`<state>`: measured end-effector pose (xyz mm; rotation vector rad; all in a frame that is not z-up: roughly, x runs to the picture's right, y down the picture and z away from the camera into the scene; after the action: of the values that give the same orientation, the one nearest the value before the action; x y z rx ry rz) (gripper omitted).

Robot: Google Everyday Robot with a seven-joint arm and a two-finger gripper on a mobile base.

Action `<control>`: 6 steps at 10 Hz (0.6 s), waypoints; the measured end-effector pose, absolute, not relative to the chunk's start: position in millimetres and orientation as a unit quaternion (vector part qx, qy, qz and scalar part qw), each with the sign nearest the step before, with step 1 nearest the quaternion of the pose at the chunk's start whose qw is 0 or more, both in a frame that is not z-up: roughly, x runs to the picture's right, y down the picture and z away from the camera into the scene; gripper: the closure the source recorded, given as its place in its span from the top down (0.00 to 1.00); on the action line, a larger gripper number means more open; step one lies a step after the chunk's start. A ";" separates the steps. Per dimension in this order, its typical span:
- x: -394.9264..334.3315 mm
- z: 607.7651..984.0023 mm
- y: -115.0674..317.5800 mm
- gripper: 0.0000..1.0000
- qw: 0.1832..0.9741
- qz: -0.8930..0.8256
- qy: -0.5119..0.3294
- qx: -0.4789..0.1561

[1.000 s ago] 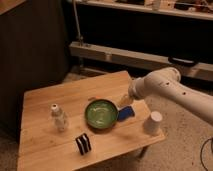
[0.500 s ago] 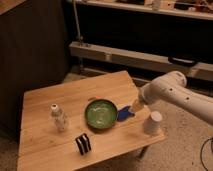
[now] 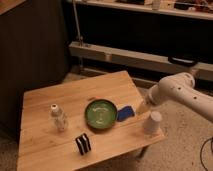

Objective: Place the ceramic cup over the eraser

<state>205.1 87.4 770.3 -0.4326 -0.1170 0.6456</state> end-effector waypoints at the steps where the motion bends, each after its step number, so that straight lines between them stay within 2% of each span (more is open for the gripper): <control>1: 209.2 773.8 96.4 0.80 0.922 0.315 -0.054 -0.220; 4: 235.2 782.1 123.9 0.80 0.911 0.334 -0.039 -0.240; 6: 234.8 782.3 123.9 0.80 0.910 0.335 -0.040 -0.240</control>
<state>234.8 123.9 782.3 -0.4956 -0.0820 0.6903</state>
